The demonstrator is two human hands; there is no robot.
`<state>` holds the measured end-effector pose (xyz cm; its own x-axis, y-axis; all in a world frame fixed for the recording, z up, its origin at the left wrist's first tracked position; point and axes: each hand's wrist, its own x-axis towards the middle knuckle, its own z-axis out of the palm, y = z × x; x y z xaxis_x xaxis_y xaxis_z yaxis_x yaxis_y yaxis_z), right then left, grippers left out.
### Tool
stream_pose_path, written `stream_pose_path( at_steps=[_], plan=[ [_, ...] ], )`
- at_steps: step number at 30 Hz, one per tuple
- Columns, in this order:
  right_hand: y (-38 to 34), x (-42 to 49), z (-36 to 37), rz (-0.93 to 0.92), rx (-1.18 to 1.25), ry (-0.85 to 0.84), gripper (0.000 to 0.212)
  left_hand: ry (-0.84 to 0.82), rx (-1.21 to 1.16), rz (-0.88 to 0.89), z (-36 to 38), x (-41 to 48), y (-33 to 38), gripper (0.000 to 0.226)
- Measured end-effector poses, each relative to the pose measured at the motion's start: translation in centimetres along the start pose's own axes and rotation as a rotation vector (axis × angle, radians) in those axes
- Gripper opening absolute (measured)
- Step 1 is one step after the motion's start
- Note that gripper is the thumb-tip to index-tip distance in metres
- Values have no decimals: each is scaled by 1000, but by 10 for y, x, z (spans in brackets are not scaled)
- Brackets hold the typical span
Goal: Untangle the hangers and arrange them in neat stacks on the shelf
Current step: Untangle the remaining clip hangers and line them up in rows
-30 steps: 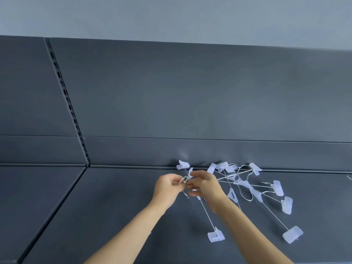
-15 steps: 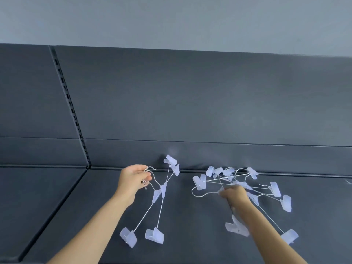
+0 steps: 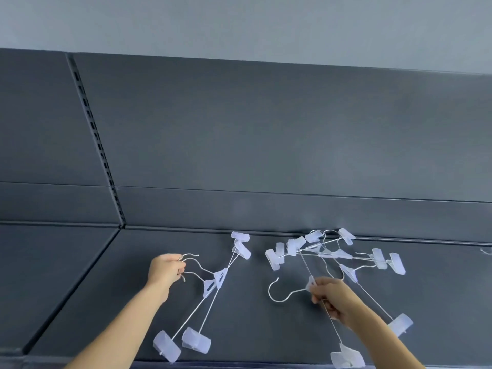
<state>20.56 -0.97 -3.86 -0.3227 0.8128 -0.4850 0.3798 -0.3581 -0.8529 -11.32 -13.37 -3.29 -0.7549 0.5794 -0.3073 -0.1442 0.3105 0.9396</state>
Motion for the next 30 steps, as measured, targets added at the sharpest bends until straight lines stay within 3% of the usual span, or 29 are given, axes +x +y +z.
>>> stream_pose_path(
  at_steps=[3, 5, 7, 9, 11, 15, 18, 20, 22, 23, 25, 26, 28, 30],
  plan=[
    [4, -1, -5, 17, 41, -28, 7, 31, 241, 55, 8, 2, -3, 7],
    [4, -2, -7, 19, 77, -50, 6, 93, 553, 169, 20, -1, -2, 37],
    [1, -2, -7, 15, 120, -61, 5, 131, 676, 392, 37, -15, 5, 42],
    [-2, -1, -6, 9, 177, -67, 5, -13, 653, 546, 60, -37, 15, 29],
    [-4, 1, -4, 1, 236, -72, 5, -254, 612, 567, 87, -55, 17, 22],
    [-4, 2, -2, -11, 273, -84, 8, -571, 569, 375, 129, -71, 16, 7],
    [-9, 1, -8, -57, 68, 20, 20, -651, 510, 278, 141, -66, 12, 23],
    [-18, 13, -22, -177, -199, 275, 34, -634, 519, 271, 142, -59, 12, 26],
    [-29, 27, -37, -284, -556, 521, 21, -613, 560, 297, 140, -53, 11, 24],
    [-34, 34, -43, -267, -756, 563, 13, -607, 586, 313, 139, -51, 11, 23],
    [-37, 50, -51, -147, -1053, 452, 38, -603, 678, 377, 137, -49, 9, 28],
    [-37, 57, -52, -104, -1105, 390, 39, -589, 724, 419, 136, -48, 8, 34],
    [-39, 63, -49, -104, -1073, 363, 29, -502, 754, 500, 129, -45, 6, 38],
    [-40, 68, -52, -186, -922, 422, 24, -361, 741, 543, 113, -41, 8, 27]
  ],
)
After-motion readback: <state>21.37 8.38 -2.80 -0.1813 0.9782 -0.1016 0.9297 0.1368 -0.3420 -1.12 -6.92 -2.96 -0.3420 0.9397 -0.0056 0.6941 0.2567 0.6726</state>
